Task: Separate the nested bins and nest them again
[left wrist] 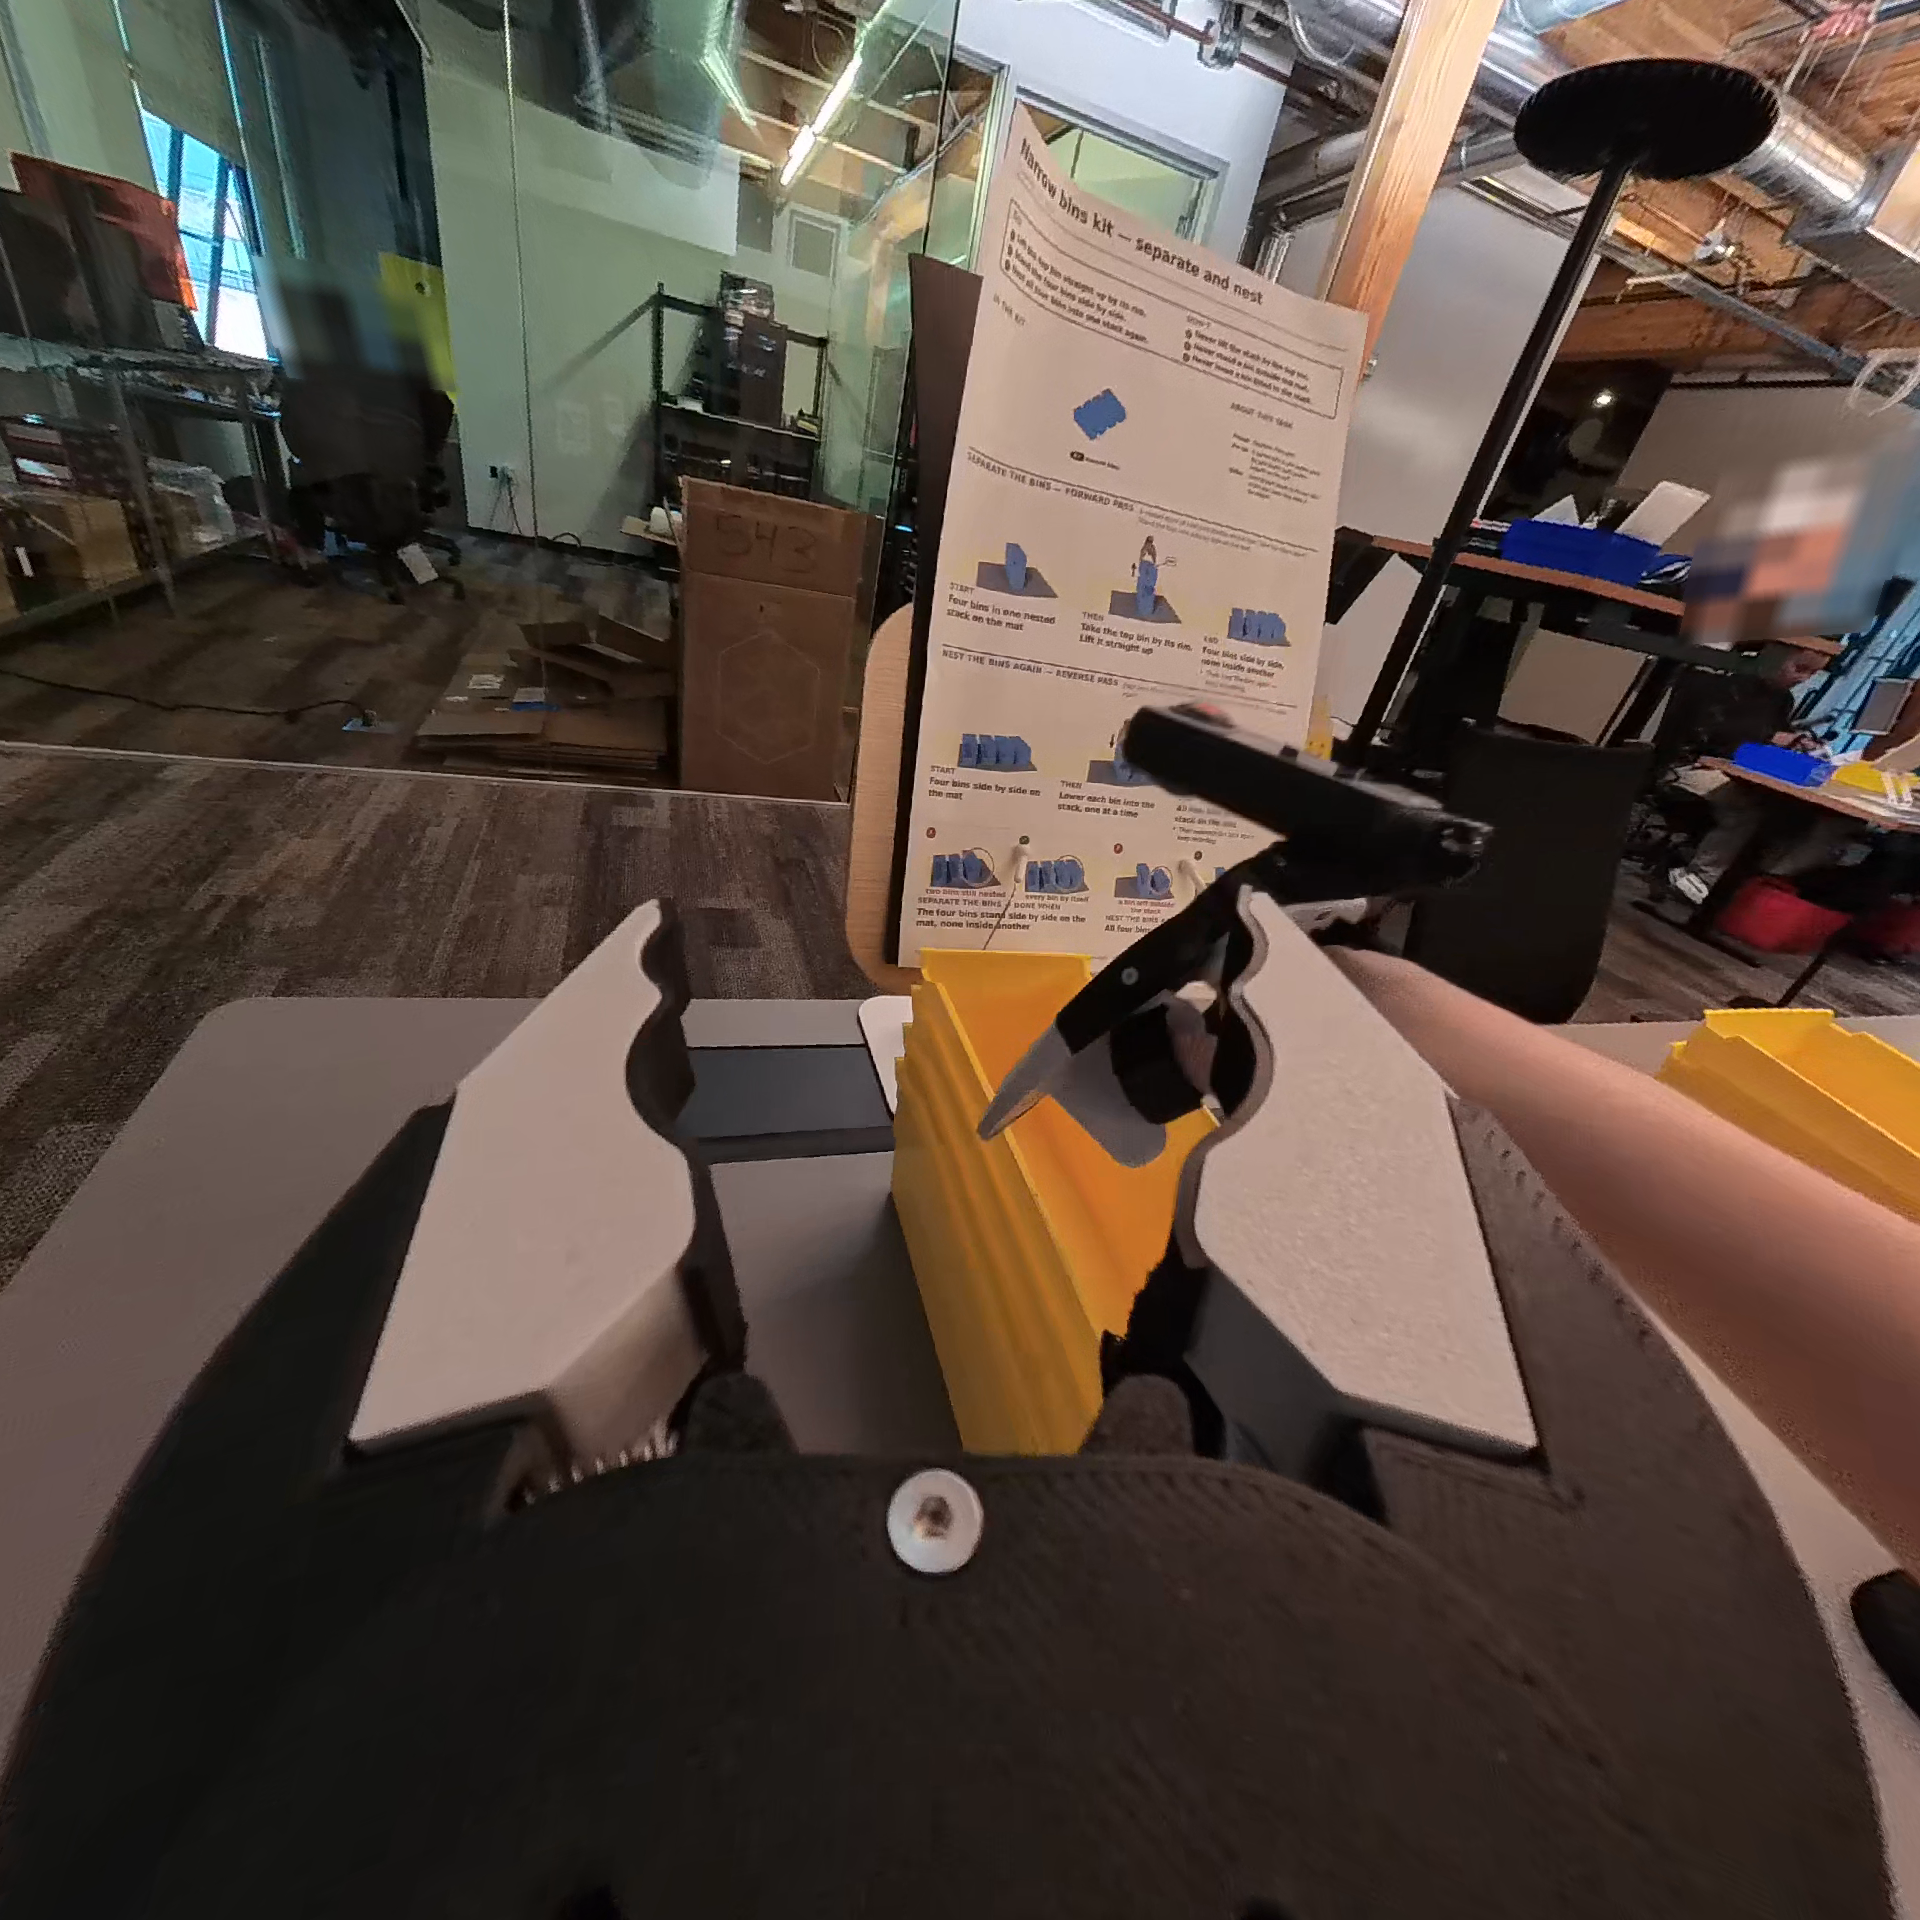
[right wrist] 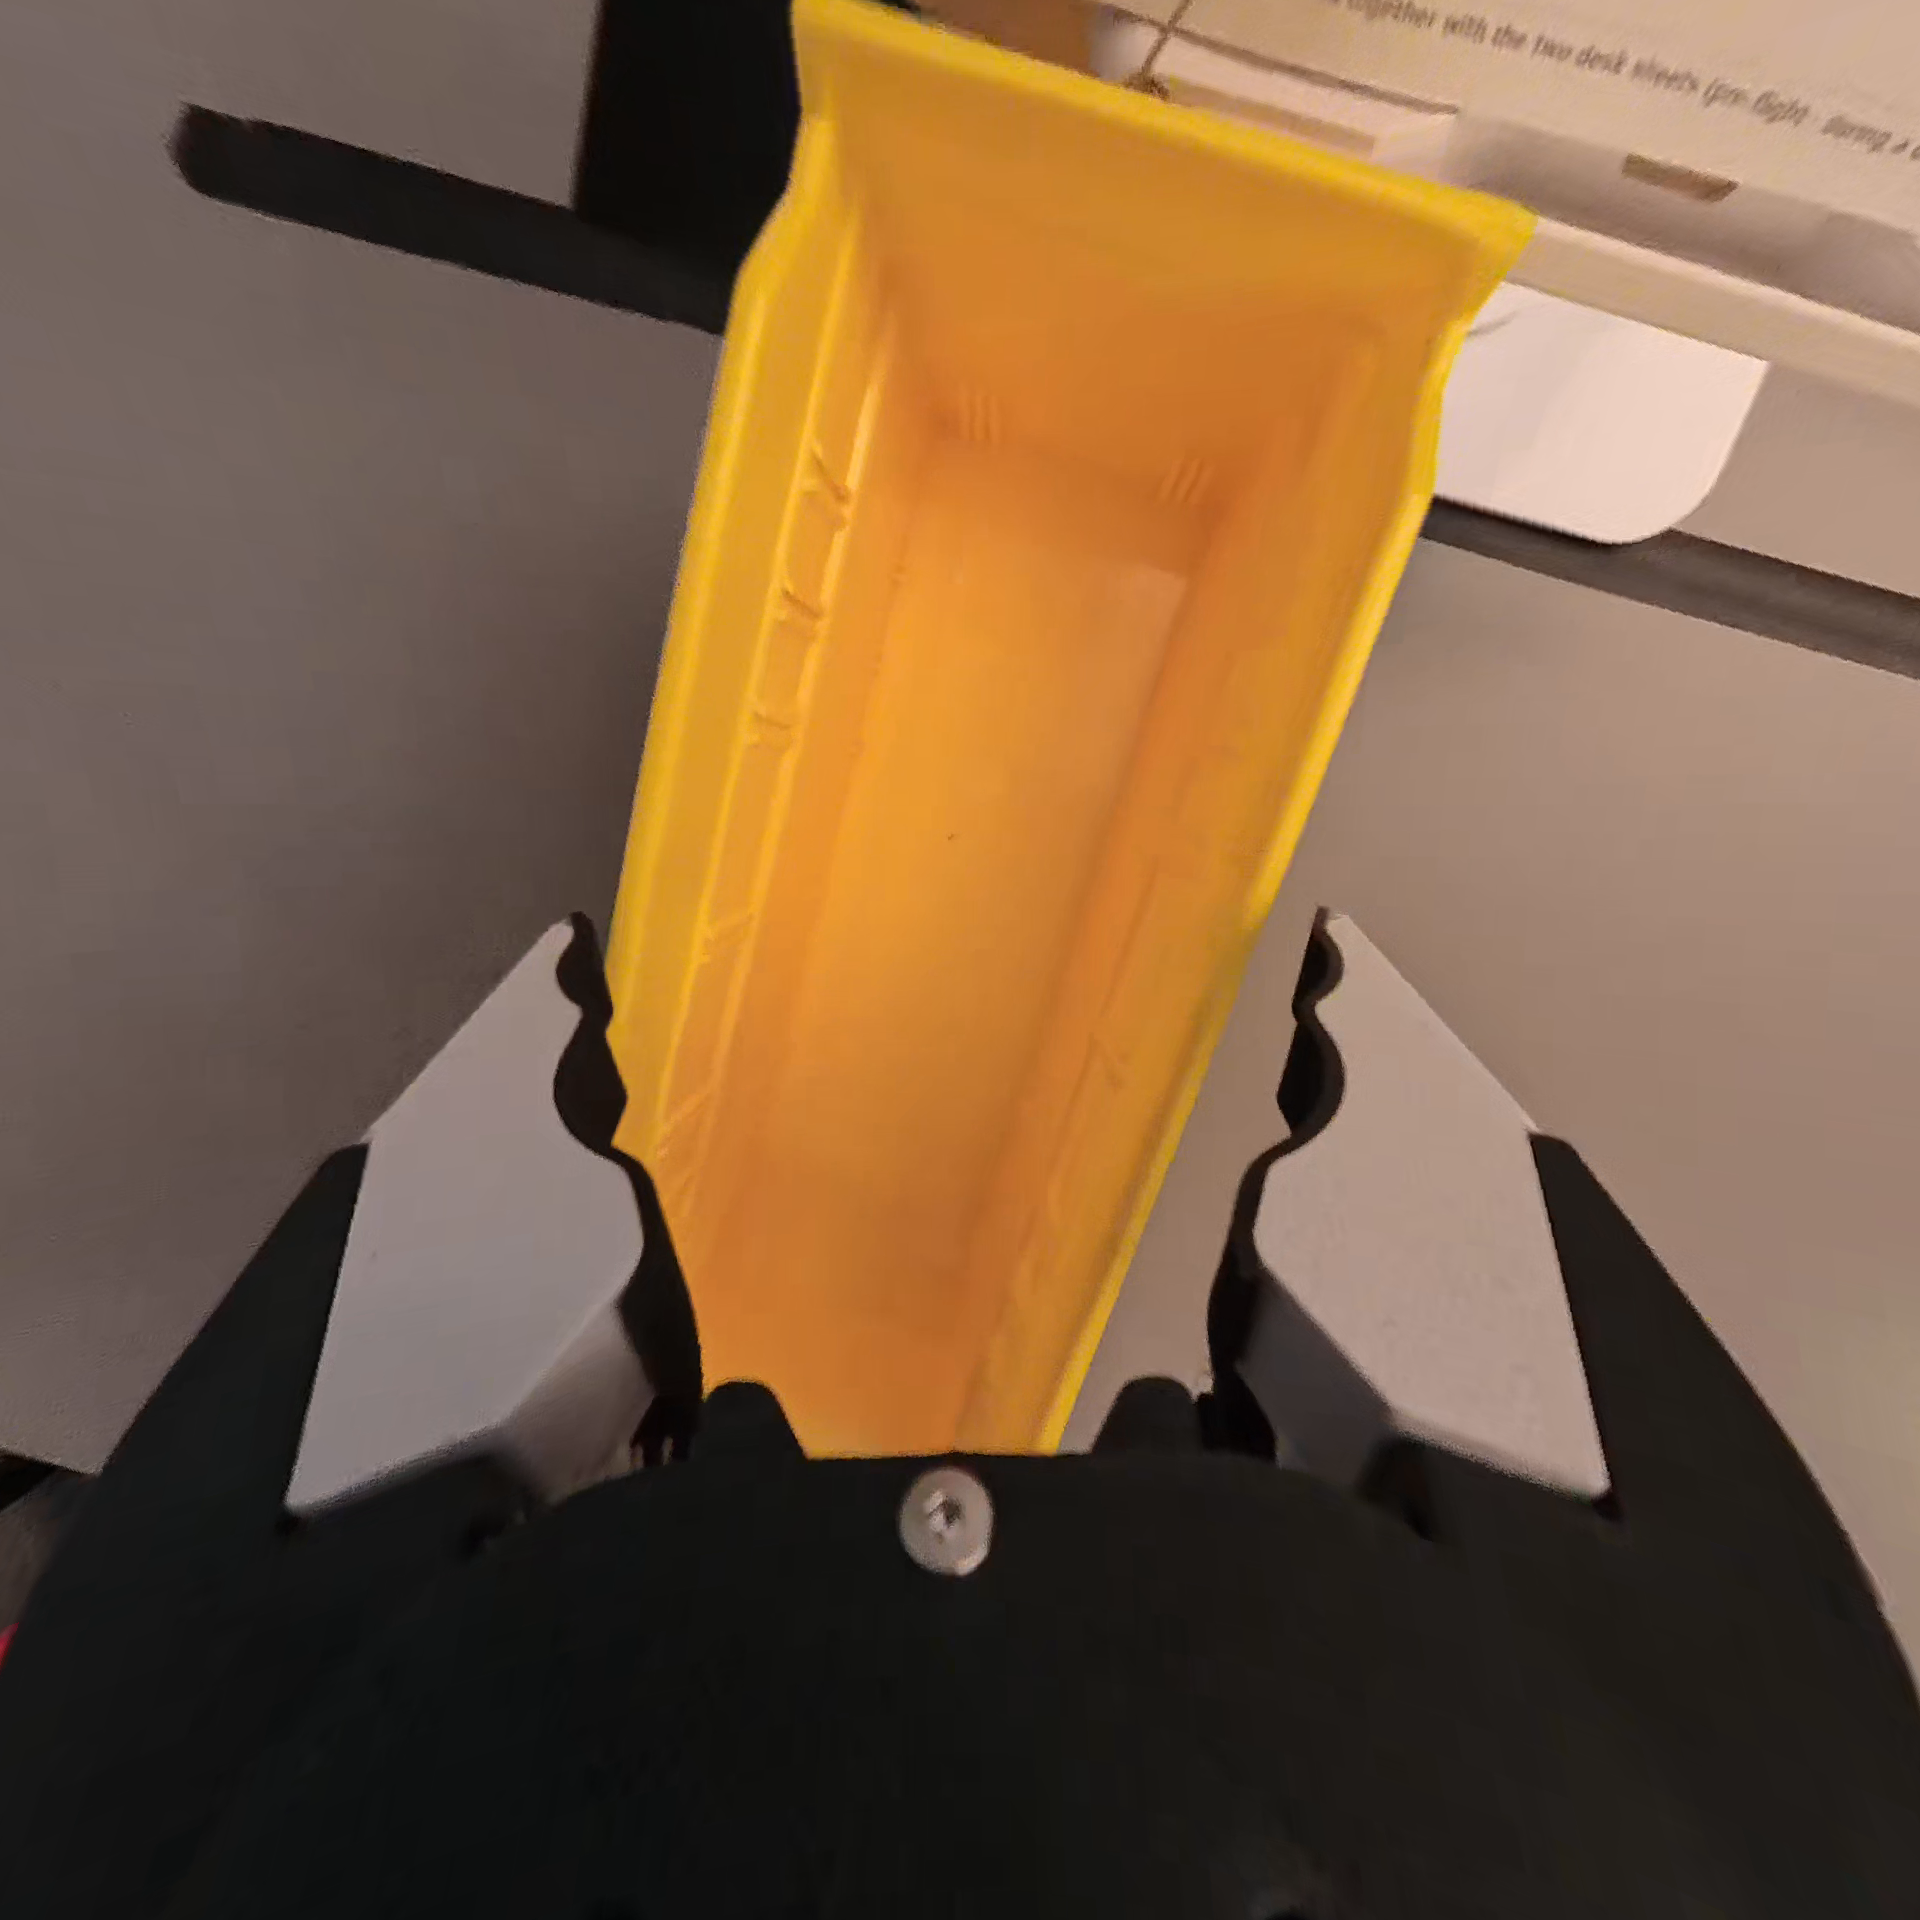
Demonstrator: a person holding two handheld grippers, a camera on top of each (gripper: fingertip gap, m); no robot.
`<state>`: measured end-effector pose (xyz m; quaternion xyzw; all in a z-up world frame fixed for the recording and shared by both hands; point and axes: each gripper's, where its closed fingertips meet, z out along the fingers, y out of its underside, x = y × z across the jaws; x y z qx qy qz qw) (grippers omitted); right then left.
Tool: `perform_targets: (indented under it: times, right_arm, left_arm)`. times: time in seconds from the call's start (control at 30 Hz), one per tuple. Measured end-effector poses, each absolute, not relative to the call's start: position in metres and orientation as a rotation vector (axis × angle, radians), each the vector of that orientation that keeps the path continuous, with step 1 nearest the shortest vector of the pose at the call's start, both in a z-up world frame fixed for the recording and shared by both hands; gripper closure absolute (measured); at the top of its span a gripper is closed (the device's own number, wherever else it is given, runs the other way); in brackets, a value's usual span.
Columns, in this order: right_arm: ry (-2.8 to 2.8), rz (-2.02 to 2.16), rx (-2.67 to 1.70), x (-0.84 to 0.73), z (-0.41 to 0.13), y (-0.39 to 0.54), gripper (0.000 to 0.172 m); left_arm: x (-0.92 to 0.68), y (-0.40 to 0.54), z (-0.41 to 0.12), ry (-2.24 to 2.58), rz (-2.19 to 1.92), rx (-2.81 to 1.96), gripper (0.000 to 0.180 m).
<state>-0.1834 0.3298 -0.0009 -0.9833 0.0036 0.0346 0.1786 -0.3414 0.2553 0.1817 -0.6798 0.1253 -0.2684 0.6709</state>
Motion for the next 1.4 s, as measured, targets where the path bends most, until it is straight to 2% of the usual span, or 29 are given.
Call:
perform_targets:
  times: [0.33, 0.5, 0.67, 1.4]
  right_arm:
    - [0.094, 0.057, -2.927, -0.190, -0.025, 0.322, 0.034]
    - [0.100, 0.061, -2.959, -0.190, -0.023, 0.321, 0.048]
    - [0.098, 0.060, -2.982, -0.190, -0.021, 0.319, 0.054]
    - [0.103, 0.043, -3.068, -0.184, 0.004, 0.301, 0.054]
  left_arm:
    - [-0.339, 0.257, 0.177, 0.296, -0.630, -1.549, 0.079]
    - [-0.337, 0.258, 0.175, 0.306, -0.641, -1.557, 0.081]
    - [-0.335, 0.258, 0.174, 0.313, -0.648, -1.562, 0.082]
    - [-0.320, 0.262, 0.165, 0.366, -0.645, -1.608, 0.083]
